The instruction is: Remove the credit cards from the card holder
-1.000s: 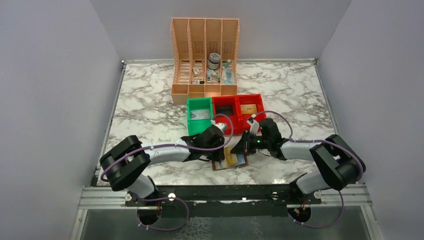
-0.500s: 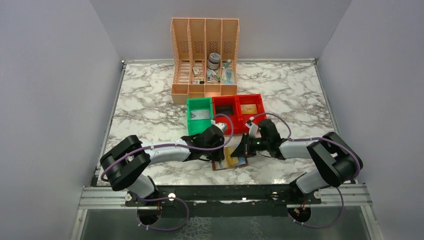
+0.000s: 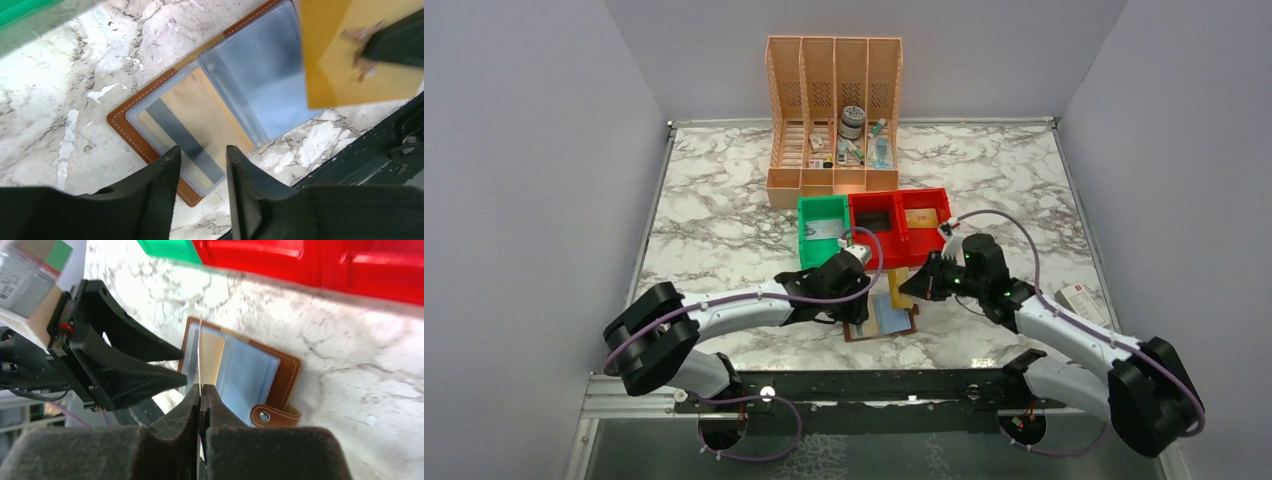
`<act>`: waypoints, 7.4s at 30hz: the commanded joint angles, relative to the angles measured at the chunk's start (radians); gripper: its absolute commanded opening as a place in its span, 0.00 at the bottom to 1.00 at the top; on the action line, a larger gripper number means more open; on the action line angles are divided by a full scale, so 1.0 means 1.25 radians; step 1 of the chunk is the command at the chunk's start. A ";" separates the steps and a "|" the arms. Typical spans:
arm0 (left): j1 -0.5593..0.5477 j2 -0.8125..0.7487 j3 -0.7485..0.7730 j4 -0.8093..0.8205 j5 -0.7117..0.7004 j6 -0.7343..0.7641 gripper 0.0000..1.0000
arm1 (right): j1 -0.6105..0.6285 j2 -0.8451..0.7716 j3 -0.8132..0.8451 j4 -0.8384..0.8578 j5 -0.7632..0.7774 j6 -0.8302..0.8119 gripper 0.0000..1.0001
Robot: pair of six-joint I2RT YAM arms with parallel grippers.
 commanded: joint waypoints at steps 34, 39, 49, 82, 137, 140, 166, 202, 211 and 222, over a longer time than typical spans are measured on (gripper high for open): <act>0.178 -0.227 0.163 -0.367 -0.250 0.288 0.99 | -0.175 -0.048 0.208 -0.072 0.226 -0.228 0.01; 0.287 -0.337 0.078 -0.337 -0.221 0.284 0.99 | -0.293 -0.008 0.194 0.039 0.067 -0.264 0.01; 0.303 -0.413 0.062 -0.334 -0.307 0.280 0.99 | -0.292 0.018 0.186 0.173 0.102 -0.480 0.01; 0.304 -0.449 0.042 -0.308 -0.373 0.260 0.99 | -0.193 0.301 0.275 0.097 0.072 -1.165 0.01; 0.356 -0.377 0.055 -0.298 -0.288 0.296 0.99 | -0.193 0.529 0.400 0.081 0.024 -1.323 0.24; 0.360 -0.380 0.055 -0.296 -0.287 0.295 0.99 | -0.193 0.536 0.406 0.053 0.032 -1.332 0.24; 0.374 -0.352 0.058 -0.297 -0.249 0.299 0.99 | -0.193 0.454 0.396 0.132 0.061 -1.163 0.44; 0.374 -0.423 0.049 -0.296 -0.258 0.301 0.99 | -0.024 0.091 0.274 -0.183 0.194 -0.296 0.67; 0.374 -0.420 0.050 -0.295 -0.243 0.297 0.99 | 0.149 0.033 0.198 -0.188 0.248 -0.205 0.62; 0.374 -0.457 0.046 -0.295 -0.244 0.288 0.99 | 0.366 0.170 0.272 -0.262 0.476 -0.141 0.58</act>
